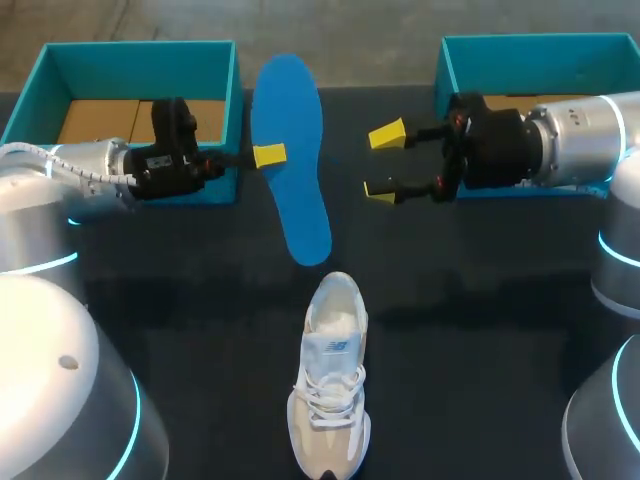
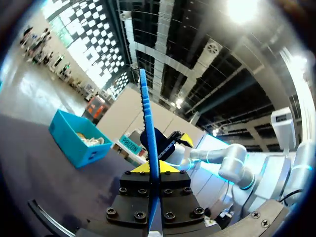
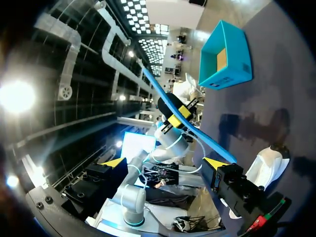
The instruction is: Take the shoe out of the shoebox, open the shoe tongue, remove and reinsert the insole, then place the shoe into the shoebox
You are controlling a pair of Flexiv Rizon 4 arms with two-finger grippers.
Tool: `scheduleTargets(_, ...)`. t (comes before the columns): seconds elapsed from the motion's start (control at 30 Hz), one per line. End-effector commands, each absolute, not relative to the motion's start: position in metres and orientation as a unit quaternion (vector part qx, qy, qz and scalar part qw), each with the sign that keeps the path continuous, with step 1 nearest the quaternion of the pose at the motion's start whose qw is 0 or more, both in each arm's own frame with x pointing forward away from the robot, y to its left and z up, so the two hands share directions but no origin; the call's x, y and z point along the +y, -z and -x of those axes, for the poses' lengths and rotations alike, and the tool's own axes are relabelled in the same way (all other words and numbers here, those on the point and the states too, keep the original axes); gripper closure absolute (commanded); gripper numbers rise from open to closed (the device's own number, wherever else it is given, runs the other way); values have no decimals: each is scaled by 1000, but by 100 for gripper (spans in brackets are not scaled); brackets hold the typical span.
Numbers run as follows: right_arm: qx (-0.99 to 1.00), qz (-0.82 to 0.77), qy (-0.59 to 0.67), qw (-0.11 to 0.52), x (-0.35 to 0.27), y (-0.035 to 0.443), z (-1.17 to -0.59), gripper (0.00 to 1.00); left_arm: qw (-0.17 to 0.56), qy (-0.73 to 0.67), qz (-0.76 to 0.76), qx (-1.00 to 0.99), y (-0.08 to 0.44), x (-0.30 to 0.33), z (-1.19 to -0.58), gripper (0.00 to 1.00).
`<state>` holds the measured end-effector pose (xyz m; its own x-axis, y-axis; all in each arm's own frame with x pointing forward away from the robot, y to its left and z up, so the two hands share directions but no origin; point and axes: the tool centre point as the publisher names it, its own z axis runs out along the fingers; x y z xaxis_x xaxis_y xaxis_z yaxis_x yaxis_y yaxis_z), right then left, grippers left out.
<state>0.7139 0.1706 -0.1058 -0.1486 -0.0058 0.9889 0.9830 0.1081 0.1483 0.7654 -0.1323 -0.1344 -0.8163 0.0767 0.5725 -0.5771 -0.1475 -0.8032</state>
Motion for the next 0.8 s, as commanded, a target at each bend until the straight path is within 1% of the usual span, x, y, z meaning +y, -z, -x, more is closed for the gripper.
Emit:
scheduleTargets(0.03,-562,435,508,486,173,107,-714,0,-145,-753,146,-625,132,-133,-769,100)
scheduleTargets(0.13,-562,435,508,486,173,107,-714,0,-185,-742,193,-615,129,-133,-775,100)
scheduleTargets(0.2,-562,435,508,486,173,107,-714,0,-241,-725,228,-604,127,-134,-781,100)
scheduleTargets(0.73,-562,435,508,486,173,107,-714,0,-241,-725,228,-604,127,-134,-781,100)
scheduleTargets(0.8,-562,435,508,486,173,107,-714,0,-260,-714,284,-585,123,-133,-775,100)
